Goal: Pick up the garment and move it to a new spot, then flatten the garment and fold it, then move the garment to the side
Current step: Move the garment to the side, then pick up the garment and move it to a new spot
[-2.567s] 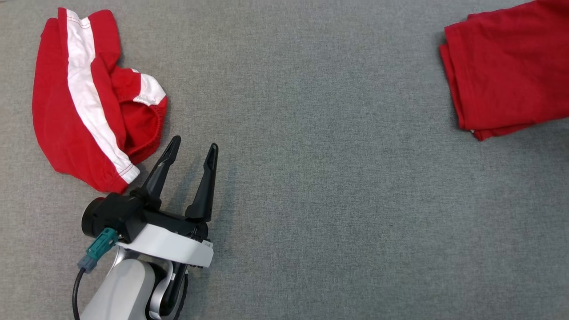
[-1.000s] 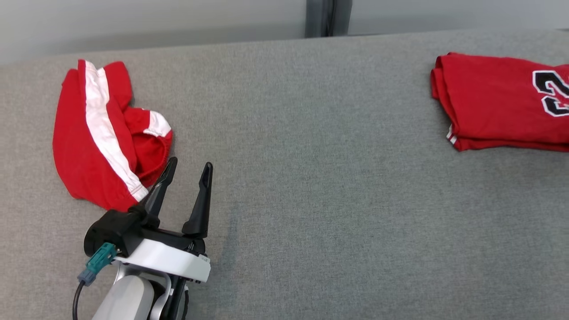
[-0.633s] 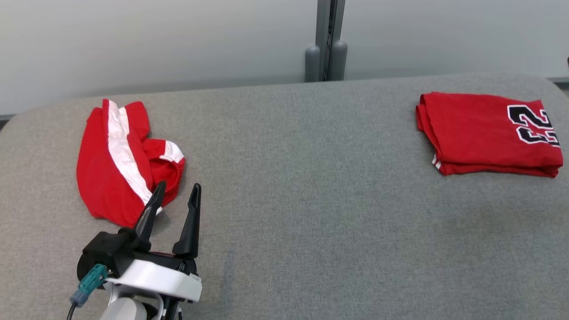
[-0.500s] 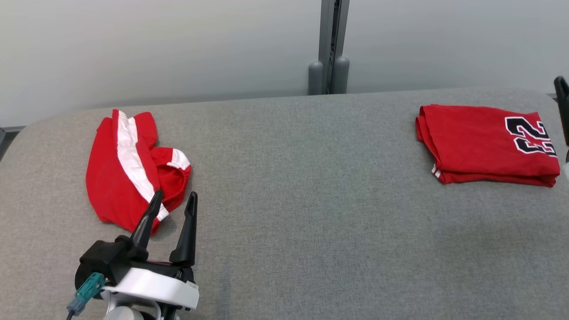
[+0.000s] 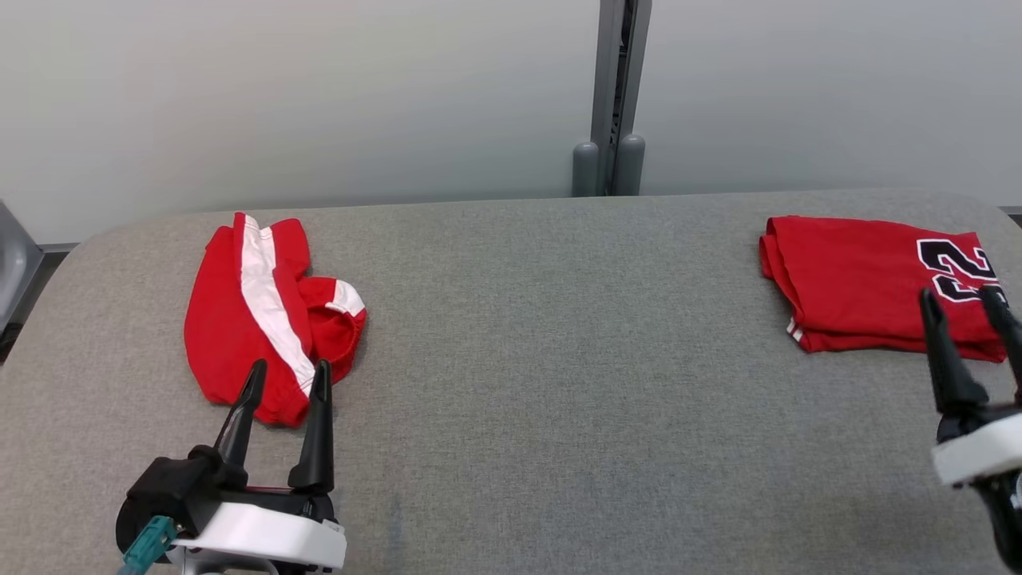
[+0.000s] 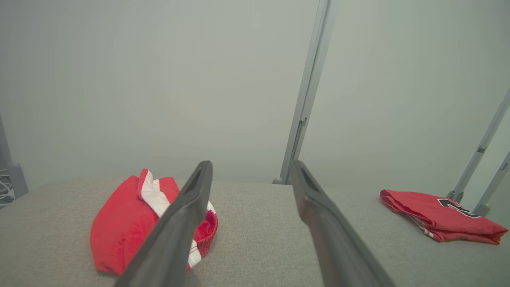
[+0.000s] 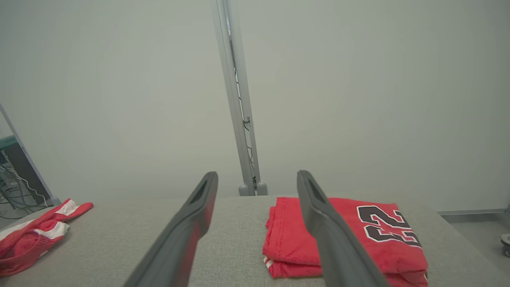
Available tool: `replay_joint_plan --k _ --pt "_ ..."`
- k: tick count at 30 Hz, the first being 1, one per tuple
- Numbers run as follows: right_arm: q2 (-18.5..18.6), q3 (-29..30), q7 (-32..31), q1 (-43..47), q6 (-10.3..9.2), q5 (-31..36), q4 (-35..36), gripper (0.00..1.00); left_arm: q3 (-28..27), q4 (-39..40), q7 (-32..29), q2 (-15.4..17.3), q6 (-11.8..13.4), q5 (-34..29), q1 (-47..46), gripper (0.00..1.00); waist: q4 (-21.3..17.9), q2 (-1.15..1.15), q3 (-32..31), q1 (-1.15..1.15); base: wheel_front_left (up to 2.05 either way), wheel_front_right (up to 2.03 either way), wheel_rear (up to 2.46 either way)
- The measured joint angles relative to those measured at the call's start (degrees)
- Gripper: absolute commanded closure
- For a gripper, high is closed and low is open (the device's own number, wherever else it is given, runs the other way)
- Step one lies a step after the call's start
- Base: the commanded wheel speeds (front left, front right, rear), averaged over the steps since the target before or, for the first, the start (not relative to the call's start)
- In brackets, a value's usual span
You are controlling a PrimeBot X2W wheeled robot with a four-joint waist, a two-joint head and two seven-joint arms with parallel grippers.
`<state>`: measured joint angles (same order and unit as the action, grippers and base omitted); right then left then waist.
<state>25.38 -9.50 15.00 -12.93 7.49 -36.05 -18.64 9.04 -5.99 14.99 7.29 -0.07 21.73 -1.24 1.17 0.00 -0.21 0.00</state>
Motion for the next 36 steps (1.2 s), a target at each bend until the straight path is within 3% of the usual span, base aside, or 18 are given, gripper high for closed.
replay_joint_plan --k 5,15,25,36 --pt "-6.89 6.64 -0.01 8.79 0.00 7.05 6.75 0.00 -0.82 0.57 0.00 -1.03 -0.90 -2.03 0.90 0.00 0.86 0.00 -0.18 0.00 0.00 0.00 0.00" --pt "-14.46 7.82 0.00 14.92 0.00 17.20 14.39 0.00 -4.67 1.02 0.00 -2.74 -0.65 -7.66 2.27 0.00 0.80 0.00 0.54 0.00 0.00 0.00 0.00" --pt "-17.89 9.22 0.00 15.88 0.00 19.39 16.52 0.00 -5.70 -0.02 0.00 -3.99 -1.81 -10.05 3.09 0.00 0.88 0.00 1.25 0.00 0.00 0.00 0.00" --pt "-18.01 9.04 0.00 15.82 0.00 19.73 16.53 0.00 -6.30 -0.55 0.00 -4.38 -2.47 -10.20 2.22 0.00 1.07 0.00 1.46 0.00 0.00 0.00 0.00"
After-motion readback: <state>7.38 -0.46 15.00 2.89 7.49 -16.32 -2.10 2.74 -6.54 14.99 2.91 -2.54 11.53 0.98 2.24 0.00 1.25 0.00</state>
